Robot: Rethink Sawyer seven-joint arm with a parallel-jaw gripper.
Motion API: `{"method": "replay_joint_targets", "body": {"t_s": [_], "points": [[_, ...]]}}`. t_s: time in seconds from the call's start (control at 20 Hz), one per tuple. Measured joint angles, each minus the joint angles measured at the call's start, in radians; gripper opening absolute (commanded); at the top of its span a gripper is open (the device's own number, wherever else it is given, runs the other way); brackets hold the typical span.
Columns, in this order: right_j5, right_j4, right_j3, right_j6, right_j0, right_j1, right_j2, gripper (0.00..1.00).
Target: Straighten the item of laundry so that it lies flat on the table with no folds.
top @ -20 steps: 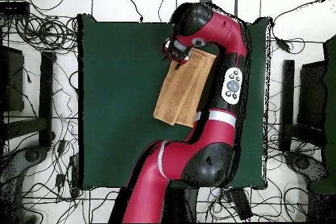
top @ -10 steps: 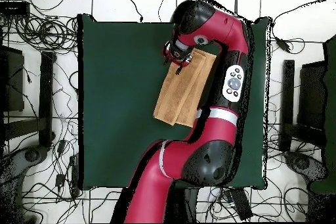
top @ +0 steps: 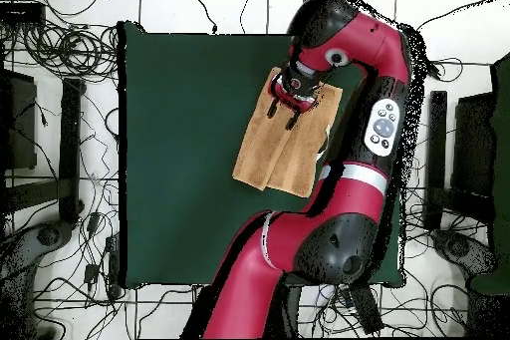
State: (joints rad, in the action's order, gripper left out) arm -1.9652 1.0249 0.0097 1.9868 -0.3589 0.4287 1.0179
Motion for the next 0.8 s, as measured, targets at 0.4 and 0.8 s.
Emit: {"method": "replay_joint_targets", "body": {"t_s": [0.4,0.8], "points": [[-0.003,-0.006,-0.004,-0.002,-0.059,-0.026,0.032,1.00],[0.212,-0.078,-0.012,-0.041,-0.061,-0.005,-0.013,1.00]]}}
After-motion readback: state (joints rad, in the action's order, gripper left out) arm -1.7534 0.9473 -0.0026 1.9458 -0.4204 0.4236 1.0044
